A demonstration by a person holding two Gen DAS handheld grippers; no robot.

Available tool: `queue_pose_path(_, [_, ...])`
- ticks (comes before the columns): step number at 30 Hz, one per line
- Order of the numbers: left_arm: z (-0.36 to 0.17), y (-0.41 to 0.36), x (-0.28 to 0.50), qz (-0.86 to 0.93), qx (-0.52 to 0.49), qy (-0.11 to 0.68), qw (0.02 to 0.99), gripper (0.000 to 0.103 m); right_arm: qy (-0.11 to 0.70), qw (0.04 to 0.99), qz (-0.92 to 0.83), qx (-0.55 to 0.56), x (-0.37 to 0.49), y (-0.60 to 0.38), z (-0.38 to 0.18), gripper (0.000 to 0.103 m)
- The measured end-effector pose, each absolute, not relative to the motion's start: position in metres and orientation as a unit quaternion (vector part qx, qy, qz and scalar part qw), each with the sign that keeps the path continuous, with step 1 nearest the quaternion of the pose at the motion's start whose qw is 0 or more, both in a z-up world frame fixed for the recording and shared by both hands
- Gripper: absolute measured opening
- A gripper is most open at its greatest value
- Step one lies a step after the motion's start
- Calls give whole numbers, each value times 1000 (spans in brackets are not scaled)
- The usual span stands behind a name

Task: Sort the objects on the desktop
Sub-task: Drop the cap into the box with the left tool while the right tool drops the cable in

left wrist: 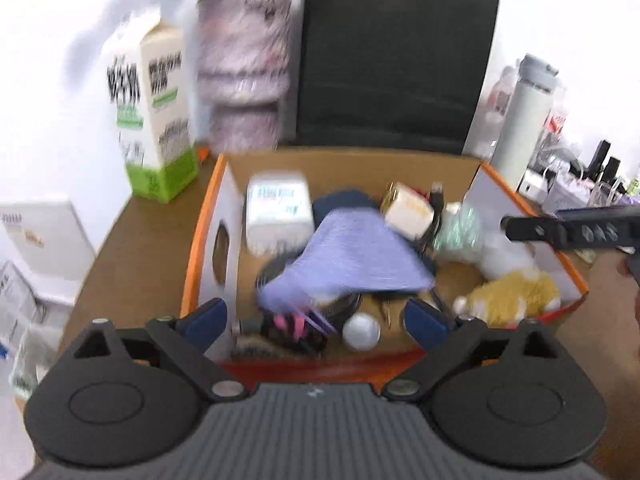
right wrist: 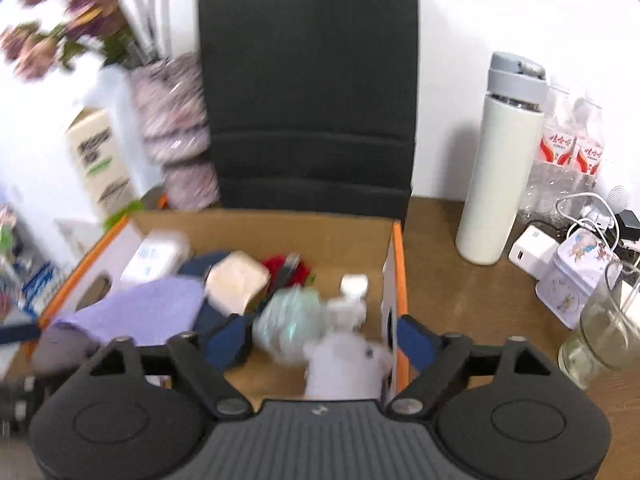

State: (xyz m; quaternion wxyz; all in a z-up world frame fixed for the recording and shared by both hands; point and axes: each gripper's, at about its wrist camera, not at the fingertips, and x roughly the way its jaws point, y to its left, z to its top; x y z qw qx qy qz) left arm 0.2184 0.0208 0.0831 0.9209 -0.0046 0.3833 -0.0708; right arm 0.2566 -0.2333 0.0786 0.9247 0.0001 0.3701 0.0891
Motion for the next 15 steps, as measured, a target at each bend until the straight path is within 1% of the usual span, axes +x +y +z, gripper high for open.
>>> queue_pose_path(1, [79,20,218,-67,-6,392,917,97,375,922,92,-5,253,-231,75,86])
queue_pose_path(2, [78,18,214,-61,-3,383,922,98,383,919,94,-10,250,-230,69,86])
queue_pose_path(5, [77,8,199,-45,10,361,931,98,371,924,84,-43,234,-222,61,88])
queue_pose_path(7, [79,4,194,-54,12,359,932,100,369,924,86,-54,225,-220,62,88])
queue_pose_path(9, [81,0,187,-50,24,355,933,100,370,923,96,-40,218,-222,65,88])
queue_pose_path(15, [97,8,161,-30,2,334,942,101,360,927,107,11,192,-238,71,88])
